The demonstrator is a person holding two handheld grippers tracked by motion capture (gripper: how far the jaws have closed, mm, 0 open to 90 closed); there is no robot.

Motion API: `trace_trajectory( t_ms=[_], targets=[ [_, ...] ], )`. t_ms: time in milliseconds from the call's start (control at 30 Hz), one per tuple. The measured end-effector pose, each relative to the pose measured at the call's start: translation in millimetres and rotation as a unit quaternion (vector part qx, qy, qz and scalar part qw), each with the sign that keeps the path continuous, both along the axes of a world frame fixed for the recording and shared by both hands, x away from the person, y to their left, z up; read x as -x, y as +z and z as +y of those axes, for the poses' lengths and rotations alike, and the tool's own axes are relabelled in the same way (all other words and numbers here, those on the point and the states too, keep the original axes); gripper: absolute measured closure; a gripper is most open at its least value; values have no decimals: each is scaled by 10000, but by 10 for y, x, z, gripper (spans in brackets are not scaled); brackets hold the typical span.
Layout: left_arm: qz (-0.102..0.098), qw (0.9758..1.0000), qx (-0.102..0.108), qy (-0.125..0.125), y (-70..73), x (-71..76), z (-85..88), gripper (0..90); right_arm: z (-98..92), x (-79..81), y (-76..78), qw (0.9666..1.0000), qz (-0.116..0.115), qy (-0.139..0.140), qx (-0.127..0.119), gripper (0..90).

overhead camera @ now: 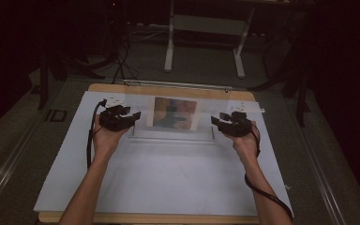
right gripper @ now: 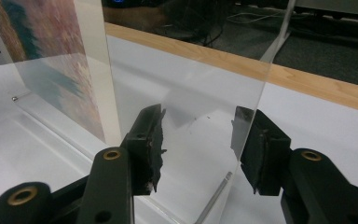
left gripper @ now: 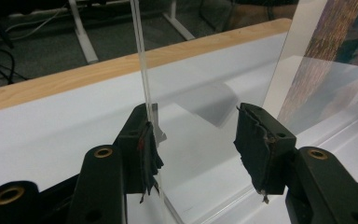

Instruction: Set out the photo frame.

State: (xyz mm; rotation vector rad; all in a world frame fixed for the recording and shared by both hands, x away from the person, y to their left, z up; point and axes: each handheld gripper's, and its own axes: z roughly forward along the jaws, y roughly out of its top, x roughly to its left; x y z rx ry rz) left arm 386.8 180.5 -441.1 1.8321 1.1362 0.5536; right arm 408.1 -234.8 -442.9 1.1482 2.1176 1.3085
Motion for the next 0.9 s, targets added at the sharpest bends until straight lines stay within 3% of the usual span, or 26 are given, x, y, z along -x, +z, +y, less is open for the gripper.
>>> trace_trajectory(
  t_ms=[333,900],
  targets=[
    [100,9999,-33,-22,37,74,-29,488,-44,99,-1,9999,108,10,-89,530],
    [191,9998,-13,-3,12,203,-16,488,-44,211,4,9999,120,70,-35,534]
  ],
)
